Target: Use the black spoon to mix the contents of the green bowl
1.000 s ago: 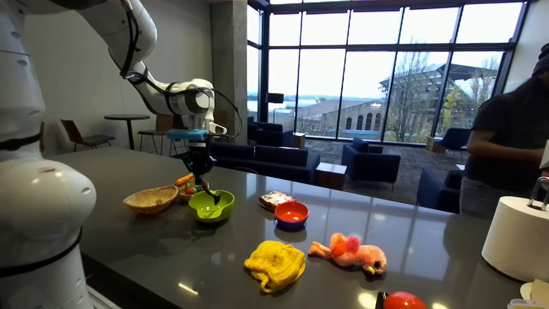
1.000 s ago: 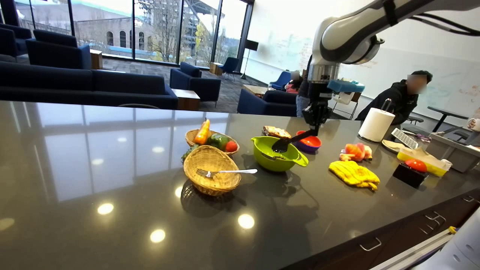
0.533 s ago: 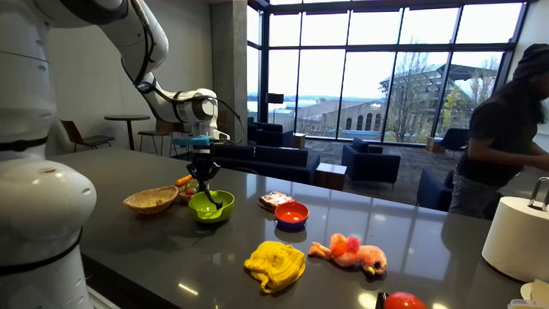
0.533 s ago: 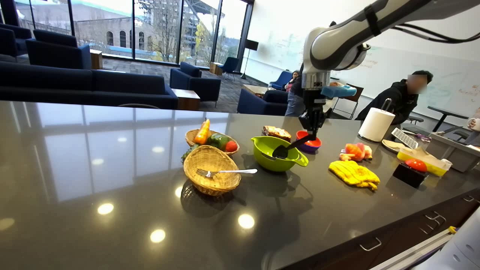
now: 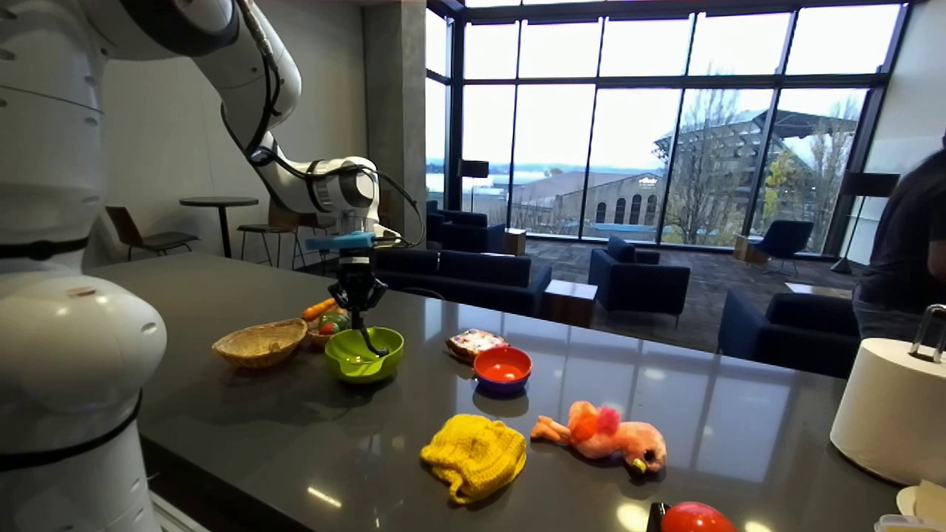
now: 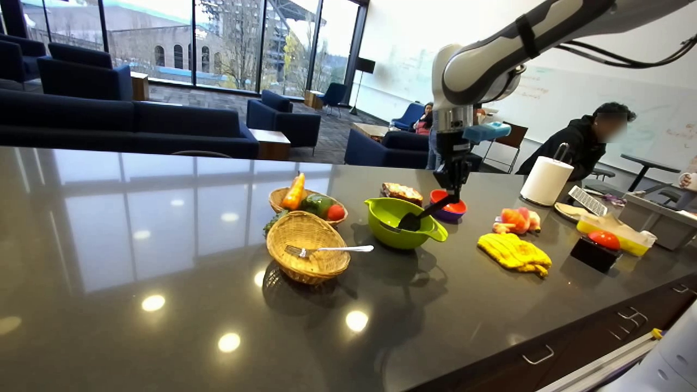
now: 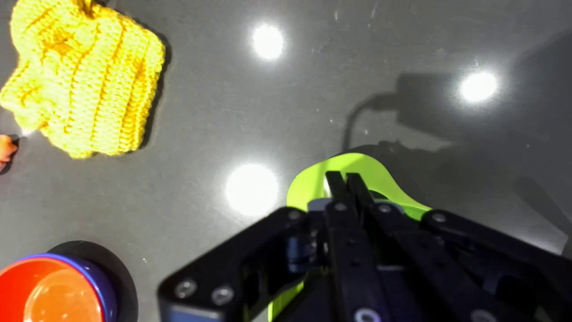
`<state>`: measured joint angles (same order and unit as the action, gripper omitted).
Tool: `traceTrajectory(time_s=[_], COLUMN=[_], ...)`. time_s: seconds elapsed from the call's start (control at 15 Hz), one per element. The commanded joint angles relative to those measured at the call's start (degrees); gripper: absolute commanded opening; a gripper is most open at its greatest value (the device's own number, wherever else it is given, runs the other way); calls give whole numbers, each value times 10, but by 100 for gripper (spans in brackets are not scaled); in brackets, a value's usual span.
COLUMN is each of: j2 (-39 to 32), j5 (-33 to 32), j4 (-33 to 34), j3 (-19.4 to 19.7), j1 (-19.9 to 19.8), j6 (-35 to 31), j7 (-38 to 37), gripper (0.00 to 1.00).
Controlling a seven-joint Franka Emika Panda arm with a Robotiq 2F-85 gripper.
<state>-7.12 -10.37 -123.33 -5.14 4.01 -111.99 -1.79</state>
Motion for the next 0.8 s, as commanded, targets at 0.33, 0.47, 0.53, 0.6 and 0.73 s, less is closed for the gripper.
traceTrajectory(time_s=[0.33, 0.47, 0.53, 0.6, 0.73], j2=[-25, -28, -29, -31, -36], j5=[17, 25, 27, 27, 20], j4=[34, 42, 44, 48, 54], j3=[-9, -15, -17, -20, -23], j1=[17, 24, 26, 29, 35], j6=[39, 45, 45, 44, 39], j7=[34, 40, 43, 44, 49], gripper=[1, 1, 1, 1, 1])
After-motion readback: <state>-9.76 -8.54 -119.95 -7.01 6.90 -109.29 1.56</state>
